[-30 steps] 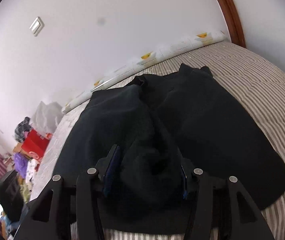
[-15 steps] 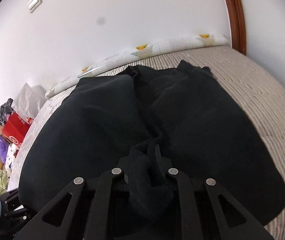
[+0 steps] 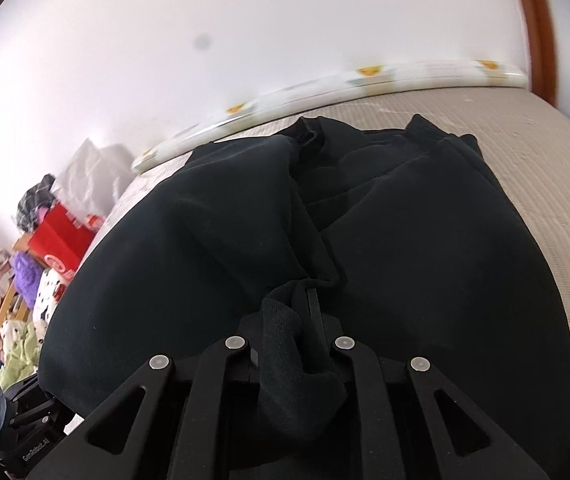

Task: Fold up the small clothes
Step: 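Fold the lifted end over onto the bundle with the right tool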

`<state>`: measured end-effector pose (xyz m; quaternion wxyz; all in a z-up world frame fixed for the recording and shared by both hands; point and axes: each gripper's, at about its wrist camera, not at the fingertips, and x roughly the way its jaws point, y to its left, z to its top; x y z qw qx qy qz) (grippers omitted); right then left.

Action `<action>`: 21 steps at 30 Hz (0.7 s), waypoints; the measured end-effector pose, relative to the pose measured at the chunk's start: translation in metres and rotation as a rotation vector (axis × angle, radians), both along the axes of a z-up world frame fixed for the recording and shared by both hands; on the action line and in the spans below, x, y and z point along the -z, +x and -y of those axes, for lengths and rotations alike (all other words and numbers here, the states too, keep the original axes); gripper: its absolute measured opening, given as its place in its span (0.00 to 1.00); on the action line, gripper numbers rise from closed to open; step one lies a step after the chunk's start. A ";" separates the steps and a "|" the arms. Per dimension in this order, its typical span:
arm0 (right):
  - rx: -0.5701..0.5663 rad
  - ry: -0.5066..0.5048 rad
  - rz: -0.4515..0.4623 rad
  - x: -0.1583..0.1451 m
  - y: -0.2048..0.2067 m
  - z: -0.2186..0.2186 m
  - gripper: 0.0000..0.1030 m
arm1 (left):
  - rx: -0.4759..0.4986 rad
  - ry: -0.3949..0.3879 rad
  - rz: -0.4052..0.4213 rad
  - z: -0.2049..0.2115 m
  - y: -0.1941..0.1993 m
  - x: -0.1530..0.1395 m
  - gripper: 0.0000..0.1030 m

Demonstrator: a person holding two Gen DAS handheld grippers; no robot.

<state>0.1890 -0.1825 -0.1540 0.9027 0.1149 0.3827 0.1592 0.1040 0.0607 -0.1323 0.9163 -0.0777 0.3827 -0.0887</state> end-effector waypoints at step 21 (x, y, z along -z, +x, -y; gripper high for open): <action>-0.063 0.095 0.143 -0.029 -0.037 0.008 0.10 | -0.023 0.105 -0.030 0.029 0.000 0.015 0.64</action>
